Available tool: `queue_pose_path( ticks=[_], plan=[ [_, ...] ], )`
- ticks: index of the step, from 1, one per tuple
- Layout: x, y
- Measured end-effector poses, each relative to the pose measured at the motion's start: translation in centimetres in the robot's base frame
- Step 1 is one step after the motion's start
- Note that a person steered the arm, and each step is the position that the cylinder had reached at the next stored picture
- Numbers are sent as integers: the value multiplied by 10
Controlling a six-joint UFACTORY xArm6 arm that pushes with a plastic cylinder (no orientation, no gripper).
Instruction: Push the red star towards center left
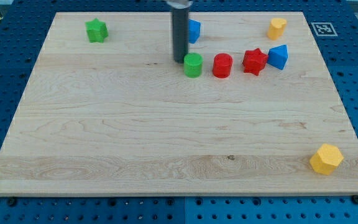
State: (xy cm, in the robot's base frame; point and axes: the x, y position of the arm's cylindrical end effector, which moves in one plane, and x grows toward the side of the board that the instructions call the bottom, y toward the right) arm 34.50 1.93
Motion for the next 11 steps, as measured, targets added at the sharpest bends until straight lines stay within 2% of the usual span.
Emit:
queue_pose_path(
  ticks=[2,3,4,6,7,8,9,10,11],
  plan=[
    [-10,87],
    [-32,103],
    [-10,121],
    [110,131],
    [96,131],
    [65,149],
    [78,206],
    [106,232],
    [110,181]
  ],
)
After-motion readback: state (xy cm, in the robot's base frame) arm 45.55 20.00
